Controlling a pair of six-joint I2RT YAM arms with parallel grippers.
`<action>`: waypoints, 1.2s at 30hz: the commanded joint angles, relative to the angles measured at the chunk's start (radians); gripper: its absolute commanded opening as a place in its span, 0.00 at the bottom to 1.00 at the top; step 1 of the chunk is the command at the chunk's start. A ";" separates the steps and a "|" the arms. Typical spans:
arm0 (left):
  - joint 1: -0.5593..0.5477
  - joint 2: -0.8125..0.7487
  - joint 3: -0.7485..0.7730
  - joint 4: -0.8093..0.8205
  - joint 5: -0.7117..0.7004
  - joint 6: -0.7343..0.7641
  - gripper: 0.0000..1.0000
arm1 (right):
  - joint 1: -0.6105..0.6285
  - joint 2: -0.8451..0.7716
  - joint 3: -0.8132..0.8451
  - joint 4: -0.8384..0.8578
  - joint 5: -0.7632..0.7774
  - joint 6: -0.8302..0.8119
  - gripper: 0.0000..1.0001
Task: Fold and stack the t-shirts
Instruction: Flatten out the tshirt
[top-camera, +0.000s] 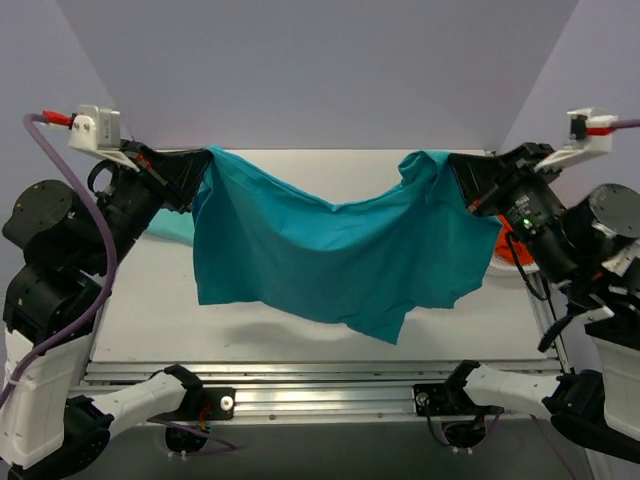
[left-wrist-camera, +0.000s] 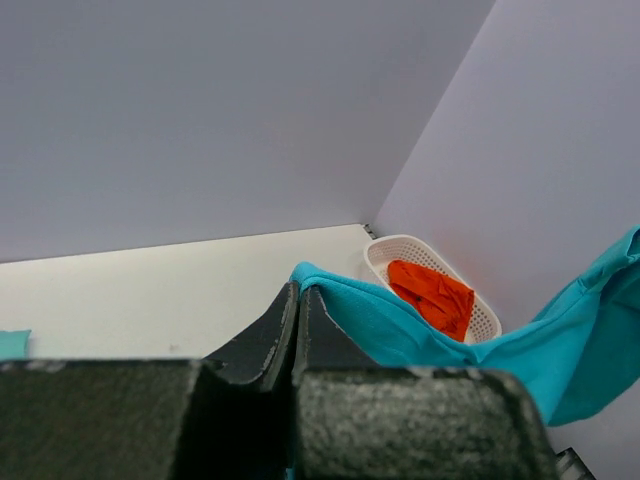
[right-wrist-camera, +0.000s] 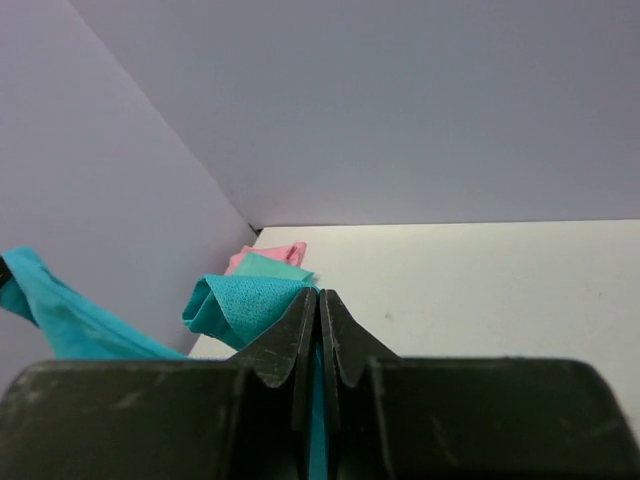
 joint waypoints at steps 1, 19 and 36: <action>-0.003 0.079 -0.030 -0.009 -0.064 0.022 0.02 | -0.006 0.120 0.025 0.004 0.123 -0.042 0.00; 0.388 0.741 -0.316 0.484 0.113 -0.067 0.02 | -0.495 1.102 -0.173 0.427 -0.131 0.056 0.00; 0.476 0.731 -0.243 0.484 0.134 -0.105 0.94 | -0.422 0.867 -0.071 0.353 0.145 -0.001 1.00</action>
